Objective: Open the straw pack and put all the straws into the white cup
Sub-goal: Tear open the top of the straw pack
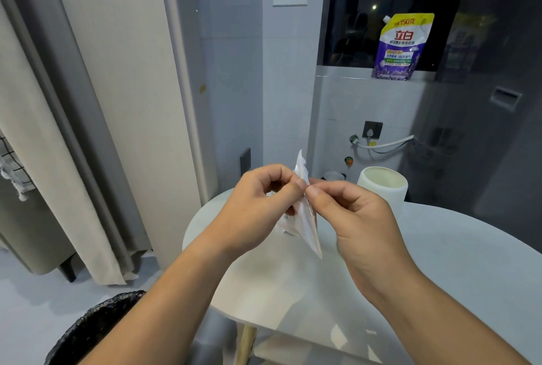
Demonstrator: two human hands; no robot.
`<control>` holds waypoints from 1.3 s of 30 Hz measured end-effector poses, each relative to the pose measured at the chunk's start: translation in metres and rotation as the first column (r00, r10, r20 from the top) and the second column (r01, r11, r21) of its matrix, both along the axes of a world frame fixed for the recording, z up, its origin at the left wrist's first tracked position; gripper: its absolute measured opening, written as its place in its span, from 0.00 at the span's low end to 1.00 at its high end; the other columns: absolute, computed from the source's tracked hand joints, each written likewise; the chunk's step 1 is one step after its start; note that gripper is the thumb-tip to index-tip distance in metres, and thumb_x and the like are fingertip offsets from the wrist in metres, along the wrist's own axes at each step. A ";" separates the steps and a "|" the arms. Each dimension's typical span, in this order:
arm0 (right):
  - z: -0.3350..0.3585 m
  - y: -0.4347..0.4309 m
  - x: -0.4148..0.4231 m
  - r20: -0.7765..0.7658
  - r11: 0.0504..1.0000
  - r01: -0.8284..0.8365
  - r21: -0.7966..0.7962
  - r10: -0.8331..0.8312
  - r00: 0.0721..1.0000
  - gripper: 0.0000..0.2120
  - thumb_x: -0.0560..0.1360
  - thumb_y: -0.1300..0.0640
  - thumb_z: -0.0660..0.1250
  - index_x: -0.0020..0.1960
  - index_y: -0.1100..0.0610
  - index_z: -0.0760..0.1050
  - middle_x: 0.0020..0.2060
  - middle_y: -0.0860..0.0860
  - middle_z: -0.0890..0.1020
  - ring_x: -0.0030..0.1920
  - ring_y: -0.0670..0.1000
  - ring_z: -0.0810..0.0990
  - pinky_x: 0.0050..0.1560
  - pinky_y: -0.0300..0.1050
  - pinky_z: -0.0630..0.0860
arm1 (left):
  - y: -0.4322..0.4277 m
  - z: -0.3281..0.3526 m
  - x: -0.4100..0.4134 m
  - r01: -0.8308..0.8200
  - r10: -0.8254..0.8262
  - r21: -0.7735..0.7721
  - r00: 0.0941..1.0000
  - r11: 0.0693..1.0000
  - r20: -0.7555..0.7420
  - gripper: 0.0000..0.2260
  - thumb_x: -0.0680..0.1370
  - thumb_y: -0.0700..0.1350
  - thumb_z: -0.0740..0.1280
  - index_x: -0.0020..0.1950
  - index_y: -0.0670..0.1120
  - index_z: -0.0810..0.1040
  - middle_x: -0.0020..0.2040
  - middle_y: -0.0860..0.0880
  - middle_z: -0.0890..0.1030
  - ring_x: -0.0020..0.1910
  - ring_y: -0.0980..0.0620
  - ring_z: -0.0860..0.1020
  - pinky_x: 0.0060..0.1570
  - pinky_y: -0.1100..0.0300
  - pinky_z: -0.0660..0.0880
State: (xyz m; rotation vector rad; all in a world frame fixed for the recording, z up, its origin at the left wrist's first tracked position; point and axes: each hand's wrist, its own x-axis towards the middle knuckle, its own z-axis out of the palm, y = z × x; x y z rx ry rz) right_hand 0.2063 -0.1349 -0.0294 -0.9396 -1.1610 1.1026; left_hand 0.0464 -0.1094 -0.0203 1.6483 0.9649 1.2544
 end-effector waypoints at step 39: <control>-0.002 0.005 -0.001 0.292 0.943 0.225 0.244 -0.293 0.910 0.04 0.77 0.54 0.72 0.43 0.50 0.81 0.38 0.40 0.84 0.43 0.39 0.83 0.38 0.29 0.77 | -0.007 0.008 0.008 -0.156 0.170 0.093 0.970 0.983 -0.173 0.13 0.75 0.47 0.64 0.41 0.37 0.80 0.43 0.39 0.80 0.46 0.42 0.78 0.49 0.46 0.78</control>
